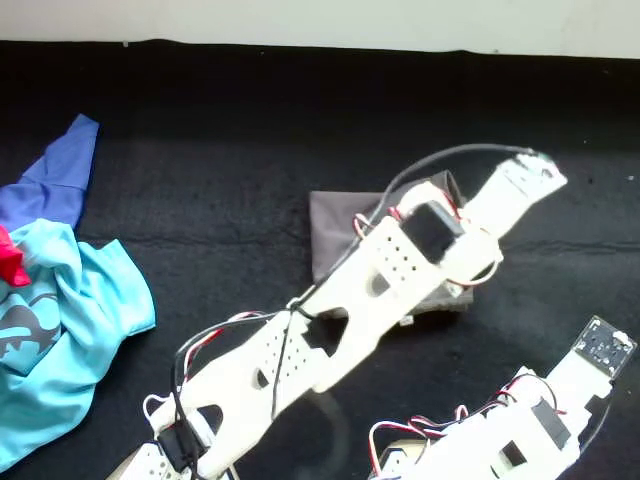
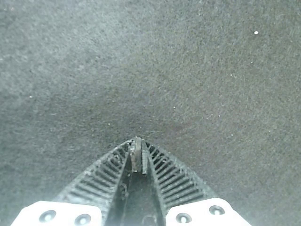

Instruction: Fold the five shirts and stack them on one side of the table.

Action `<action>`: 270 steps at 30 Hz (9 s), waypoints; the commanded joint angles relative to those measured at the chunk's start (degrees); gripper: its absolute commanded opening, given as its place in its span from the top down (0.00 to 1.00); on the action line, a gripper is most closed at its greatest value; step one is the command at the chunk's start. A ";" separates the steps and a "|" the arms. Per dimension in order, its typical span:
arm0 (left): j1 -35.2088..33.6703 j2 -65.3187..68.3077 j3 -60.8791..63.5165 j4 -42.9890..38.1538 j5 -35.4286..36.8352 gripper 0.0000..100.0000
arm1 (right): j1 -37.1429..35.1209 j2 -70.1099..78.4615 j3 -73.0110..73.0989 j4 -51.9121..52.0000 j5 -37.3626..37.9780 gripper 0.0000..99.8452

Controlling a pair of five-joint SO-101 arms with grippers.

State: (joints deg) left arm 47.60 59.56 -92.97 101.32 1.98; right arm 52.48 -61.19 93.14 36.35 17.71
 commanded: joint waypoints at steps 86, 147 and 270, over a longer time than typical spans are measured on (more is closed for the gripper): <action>-31.34 20.97 -0.13 -12.66 0.44 0.99 | -55.87 62.90 -79.87 10.33 -14.42 0.99; -34.51 20.97 -2.42 -11.87 7.91 0.99 | -43.65 90.33 -104.48 17.54 -14.07 0.99; -41.98 19.74 -2.33 -15.65 8.18 0.85 | -54.02 94.02 -129.89 57.63 -15.47 0.72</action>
State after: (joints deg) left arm 5.67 80.31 -93.93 86.55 9.71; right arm -0.62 37.19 -34.42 92.88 4.35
